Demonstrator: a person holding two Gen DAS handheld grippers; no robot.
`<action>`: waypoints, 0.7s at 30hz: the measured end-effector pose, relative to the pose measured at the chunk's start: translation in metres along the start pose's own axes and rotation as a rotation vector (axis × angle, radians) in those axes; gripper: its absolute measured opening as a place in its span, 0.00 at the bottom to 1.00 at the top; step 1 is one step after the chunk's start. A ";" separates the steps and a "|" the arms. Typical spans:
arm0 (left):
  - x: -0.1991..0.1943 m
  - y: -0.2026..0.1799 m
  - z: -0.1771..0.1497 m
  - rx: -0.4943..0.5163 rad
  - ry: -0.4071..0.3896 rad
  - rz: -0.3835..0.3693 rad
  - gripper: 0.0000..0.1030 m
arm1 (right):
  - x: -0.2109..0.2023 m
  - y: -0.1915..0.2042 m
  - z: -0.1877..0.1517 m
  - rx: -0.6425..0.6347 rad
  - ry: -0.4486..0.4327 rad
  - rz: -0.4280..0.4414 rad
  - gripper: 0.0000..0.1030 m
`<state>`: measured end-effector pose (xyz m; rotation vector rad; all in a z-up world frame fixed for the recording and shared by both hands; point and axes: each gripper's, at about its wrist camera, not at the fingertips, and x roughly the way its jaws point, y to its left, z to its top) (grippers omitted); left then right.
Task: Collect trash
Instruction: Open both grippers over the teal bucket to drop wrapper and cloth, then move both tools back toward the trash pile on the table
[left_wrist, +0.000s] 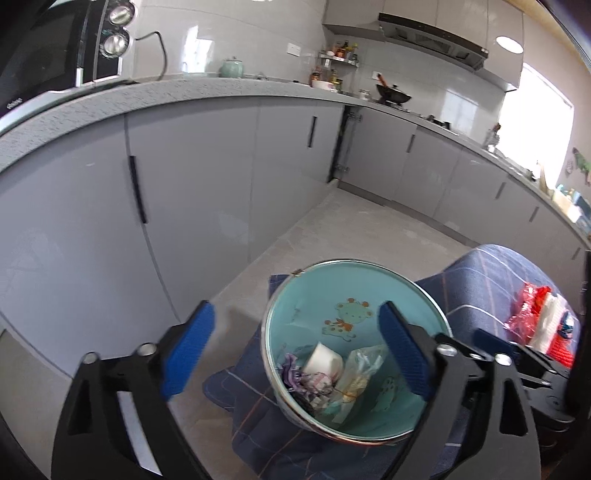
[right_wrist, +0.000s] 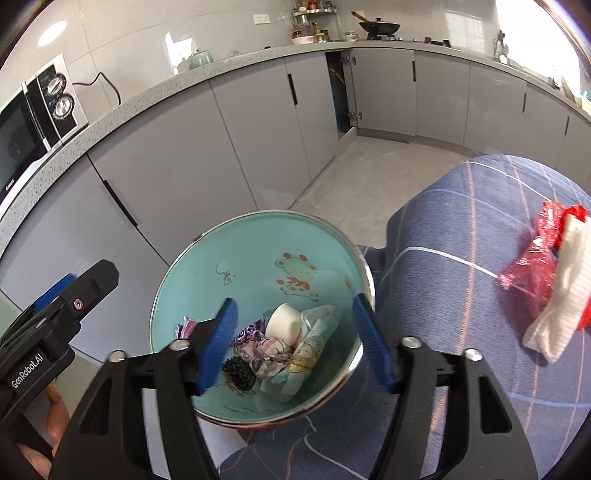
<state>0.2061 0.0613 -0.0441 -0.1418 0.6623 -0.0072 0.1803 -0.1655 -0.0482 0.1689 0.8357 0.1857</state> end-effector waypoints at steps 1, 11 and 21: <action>-0.001 0.000 0.000 0.000 -0.003 0.010 0.93 | -0.005 -0.003 0.000 0.005 -0.012 -0.007 0.69; -0.016 -0.034 -0.005 0.064 -0.006 -0.026 0.94 | -0.047 -0.051 -0.013 0.078 -0.072 -0.079 0.69; -0.024 -0.105 -0.022 0.180 0.019 -0.150 0.94 | -0.088 -0.119 -0.040 0.175 -0.095 -0.173 0.69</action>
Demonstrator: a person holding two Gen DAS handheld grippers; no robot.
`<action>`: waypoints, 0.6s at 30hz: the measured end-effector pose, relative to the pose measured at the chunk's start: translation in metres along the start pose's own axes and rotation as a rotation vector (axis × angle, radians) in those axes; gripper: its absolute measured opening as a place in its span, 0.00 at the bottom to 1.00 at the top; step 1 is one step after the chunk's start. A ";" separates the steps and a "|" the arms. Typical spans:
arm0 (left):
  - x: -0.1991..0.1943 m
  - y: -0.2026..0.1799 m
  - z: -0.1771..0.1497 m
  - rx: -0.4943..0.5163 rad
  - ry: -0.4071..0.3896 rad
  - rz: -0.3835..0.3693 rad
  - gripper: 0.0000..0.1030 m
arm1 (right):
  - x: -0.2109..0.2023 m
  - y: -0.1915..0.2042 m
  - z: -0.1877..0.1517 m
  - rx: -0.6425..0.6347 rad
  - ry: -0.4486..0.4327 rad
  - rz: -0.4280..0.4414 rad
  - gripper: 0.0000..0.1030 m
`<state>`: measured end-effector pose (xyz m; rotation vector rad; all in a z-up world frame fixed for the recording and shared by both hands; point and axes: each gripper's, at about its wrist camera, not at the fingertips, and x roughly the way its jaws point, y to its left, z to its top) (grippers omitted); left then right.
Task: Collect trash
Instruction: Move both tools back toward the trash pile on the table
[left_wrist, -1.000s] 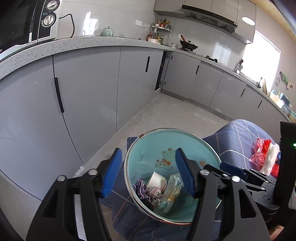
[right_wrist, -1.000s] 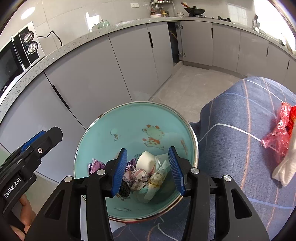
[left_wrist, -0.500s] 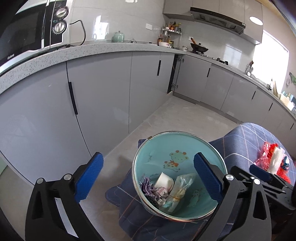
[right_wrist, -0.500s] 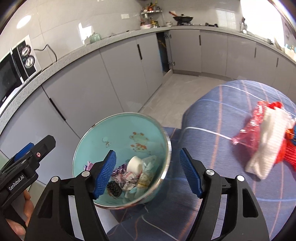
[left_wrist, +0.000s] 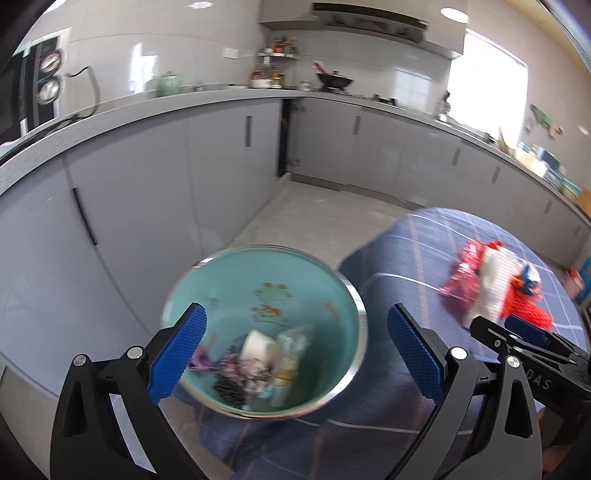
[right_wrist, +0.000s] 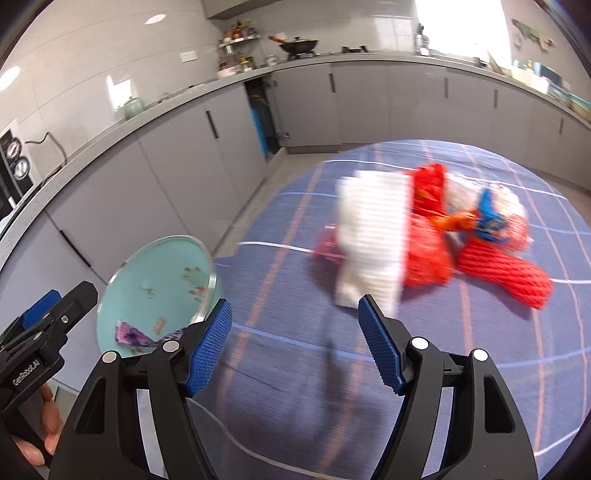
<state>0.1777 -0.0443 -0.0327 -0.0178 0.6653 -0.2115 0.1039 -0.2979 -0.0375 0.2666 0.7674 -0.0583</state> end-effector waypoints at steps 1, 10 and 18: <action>0.000 -0.008 -0.001 0.011 0.002 -0.013 0.93 | -0.003 -0.007 -0.002 0.009 -0.001 -0.008 0.69; 0.002 -0.062 -0.009 0.096 0.018 -0.102 0.93 | -0.026 -0.068 -0.012 0.085 -0.020 -0.083 0.68; 0.012 -0.113 -0.011 0.168 0.019 -0.169 0.92 | -0.039 -0.114 -0.020 0.139 -0.024 -0.131 0.68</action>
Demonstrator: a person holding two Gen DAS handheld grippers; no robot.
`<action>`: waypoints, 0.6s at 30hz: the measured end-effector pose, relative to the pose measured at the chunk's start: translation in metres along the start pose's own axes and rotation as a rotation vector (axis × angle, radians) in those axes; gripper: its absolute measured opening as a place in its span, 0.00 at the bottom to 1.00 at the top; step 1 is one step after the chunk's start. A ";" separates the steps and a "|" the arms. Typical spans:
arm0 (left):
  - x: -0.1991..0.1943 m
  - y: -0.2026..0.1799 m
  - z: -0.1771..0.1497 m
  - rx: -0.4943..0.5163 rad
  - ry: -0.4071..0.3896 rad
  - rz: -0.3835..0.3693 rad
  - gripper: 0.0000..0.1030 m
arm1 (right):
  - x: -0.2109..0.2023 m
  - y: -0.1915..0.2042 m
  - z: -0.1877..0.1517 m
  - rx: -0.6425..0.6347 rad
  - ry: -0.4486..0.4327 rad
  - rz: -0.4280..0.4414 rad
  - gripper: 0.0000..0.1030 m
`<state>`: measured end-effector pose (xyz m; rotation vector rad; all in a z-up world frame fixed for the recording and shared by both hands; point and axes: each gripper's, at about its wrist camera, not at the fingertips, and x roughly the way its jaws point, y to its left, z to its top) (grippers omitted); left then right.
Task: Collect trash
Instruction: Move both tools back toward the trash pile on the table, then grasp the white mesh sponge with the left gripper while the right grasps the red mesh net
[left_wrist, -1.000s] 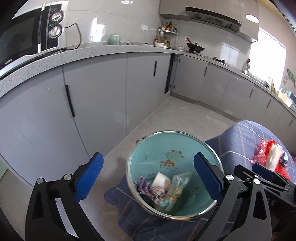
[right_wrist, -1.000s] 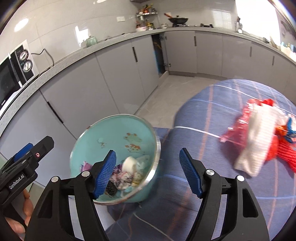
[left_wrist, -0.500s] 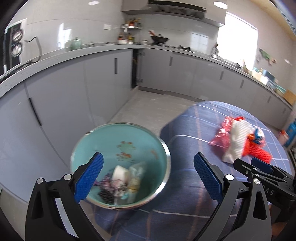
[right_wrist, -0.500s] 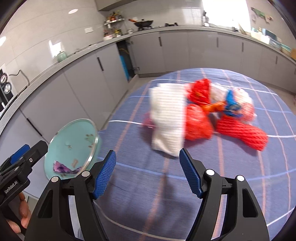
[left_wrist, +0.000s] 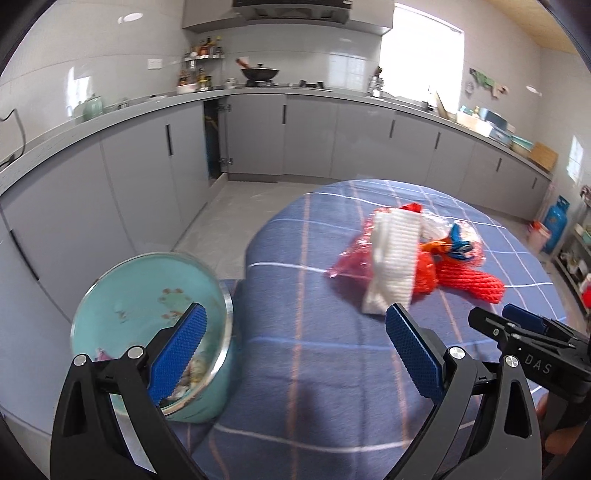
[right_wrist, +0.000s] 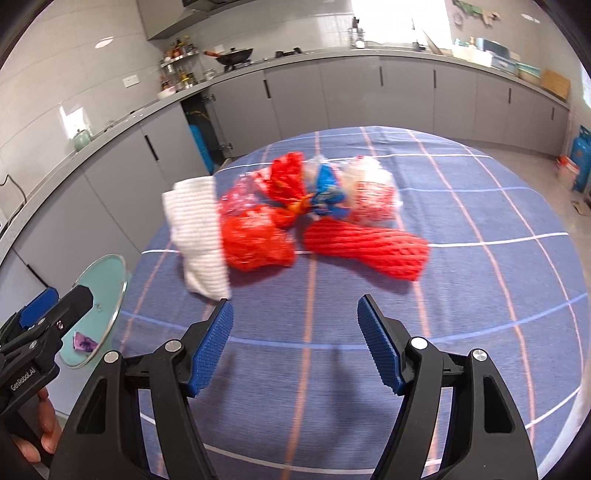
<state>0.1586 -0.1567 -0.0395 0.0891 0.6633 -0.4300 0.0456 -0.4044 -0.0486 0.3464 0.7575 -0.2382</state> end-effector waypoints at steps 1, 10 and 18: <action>0.003 -0.006 0.002 0.008 -0.002 -0.010 0.92 | -0.001 -0.005 0.000 0.004 0.000 -0.004 0.68; 0.035 -0.049 0.011 0.053 0.011 -0.072 0.75 | 0.001 -0.042 0.006 0.040 0.005 -0.039 0.68; 0.068 -0.065 0.017 0.029 0.058 -0.068 0.75 | 0.010 -0.063 0.014 0.035 0.030 -0.047 0.68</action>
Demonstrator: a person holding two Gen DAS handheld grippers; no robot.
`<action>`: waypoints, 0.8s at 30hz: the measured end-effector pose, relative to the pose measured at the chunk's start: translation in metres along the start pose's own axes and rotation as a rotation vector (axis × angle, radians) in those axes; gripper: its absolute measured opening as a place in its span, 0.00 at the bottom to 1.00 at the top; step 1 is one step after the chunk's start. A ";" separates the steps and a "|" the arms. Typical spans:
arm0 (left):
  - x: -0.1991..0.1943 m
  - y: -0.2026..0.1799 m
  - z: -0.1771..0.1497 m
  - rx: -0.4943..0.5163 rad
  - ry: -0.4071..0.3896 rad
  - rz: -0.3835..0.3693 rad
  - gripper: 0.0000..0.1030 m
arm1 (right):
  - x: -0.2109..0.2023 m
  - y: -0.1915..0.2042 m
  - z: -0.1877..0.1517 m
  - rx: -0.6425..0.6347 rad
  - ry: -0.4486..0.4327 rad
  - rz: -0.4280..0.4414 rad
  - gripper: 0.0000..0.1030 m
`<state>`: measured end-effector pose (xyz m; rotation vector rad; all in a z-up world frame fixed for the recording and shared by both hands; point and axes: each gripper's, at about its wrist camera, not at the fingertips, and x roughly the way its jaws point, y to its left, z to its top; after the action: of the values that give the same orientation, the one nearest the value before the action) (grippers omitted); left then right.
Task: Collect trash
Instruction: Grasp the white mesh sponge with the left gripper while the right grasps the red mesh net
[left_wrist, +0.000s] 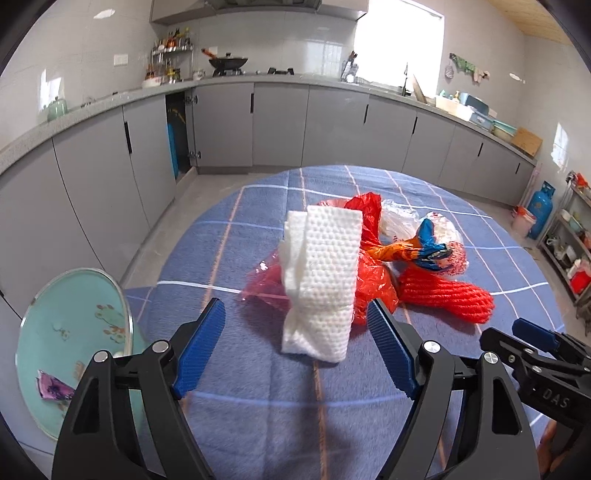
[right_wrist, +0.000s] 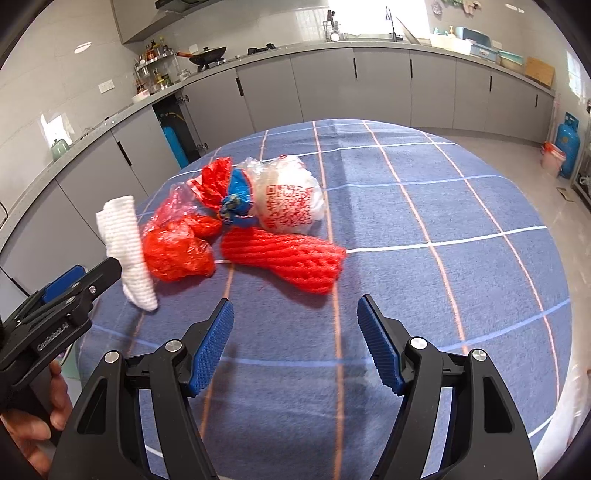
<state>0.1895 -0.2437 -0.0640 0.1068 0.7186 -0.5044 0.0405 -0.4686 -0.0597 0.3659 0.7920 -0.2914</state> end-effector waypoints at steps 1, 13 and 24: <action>0.004 -0.001 0.000 -0.003 0.008 0.002 0.75 | 0.001 0.000 0.001 -0.005 0.003 0.000 0.68; 0.033 -0.003 -0.004 -0.016 0.098 -0.028 0.55 | 0.040 0.005 0.040 -0.213 0.049 0.034 0.68; 0.031 -0.002 -0.009 -0.014 0.107 -0.085 0.26 | 0.063 0.015 0.028 -0.296 0.125 0.035 0.27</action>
<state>0.2029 -0.2558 -0.0905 0.0906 0.8340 -0.5774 0.1057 -0.4744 -0.0848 0.1196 0.9364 -0.1158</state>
